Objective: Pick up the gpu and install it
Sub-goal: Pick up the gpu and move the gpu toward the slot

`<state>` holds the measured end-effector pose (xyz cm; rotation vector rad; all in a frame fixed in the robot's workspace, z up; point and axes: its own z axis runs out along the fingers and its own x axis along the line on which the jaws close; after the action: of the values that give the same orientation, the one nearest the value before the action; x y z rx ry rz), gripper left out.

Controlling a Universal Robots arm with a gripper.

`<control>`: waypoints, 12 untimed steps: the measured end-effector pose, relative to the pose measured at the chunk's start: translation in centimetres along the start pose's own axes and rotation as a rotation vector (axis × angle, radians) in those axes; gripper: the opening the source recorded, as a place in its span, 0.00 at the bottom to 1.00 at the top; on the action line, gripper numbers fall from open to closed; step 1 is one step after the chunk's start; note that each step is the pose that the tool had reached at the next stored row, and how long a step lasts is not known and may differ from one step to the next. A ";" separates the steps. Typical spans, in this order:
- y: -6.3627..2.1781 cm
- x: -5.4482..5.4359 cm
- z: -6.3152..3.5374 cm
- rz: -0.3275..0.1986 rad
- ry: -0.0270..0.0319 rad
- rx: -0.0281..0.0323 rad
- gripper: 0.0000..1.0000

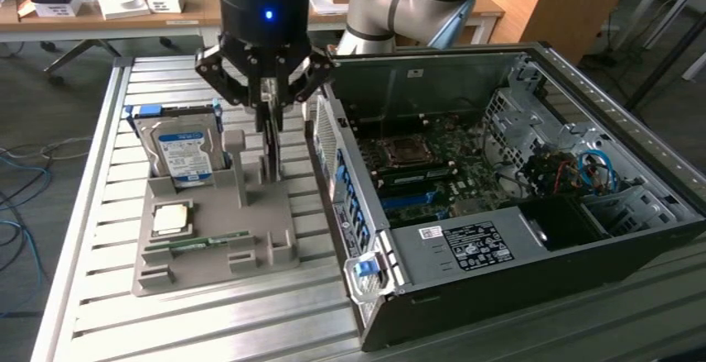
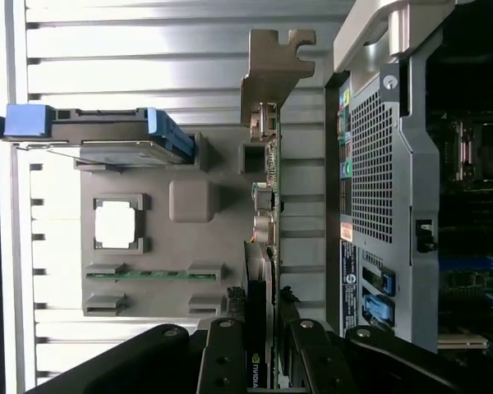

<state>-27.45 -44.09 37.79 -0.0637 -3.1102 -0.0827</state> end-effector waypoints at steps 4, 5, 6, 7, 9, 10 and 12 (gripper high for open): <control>0.10 0.1 -1.82 0.000 -0.0001 -0.0001 0.26; 0.12 0.1 -2.27 0.000 -0.0001 -0.0001 0.26; 0.14 0.1 -2.72 0.000 -0.0001 -0.0001 0.26; 0.17 0.1 -3.17 0.000 0.0000 0.0000 0.26; 0.22 0.1 -4.06 0.000 -0.0001 0.0000 0.26; 0.24 0.1 -4.55 0.000 0.0000 0.0000 0.26; 0.28 0.2 -5.38 0.000 0.0000 -0.0001 0.26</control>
<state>-27.45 -44.09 43.18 -0.0636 -3.1102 -0.0828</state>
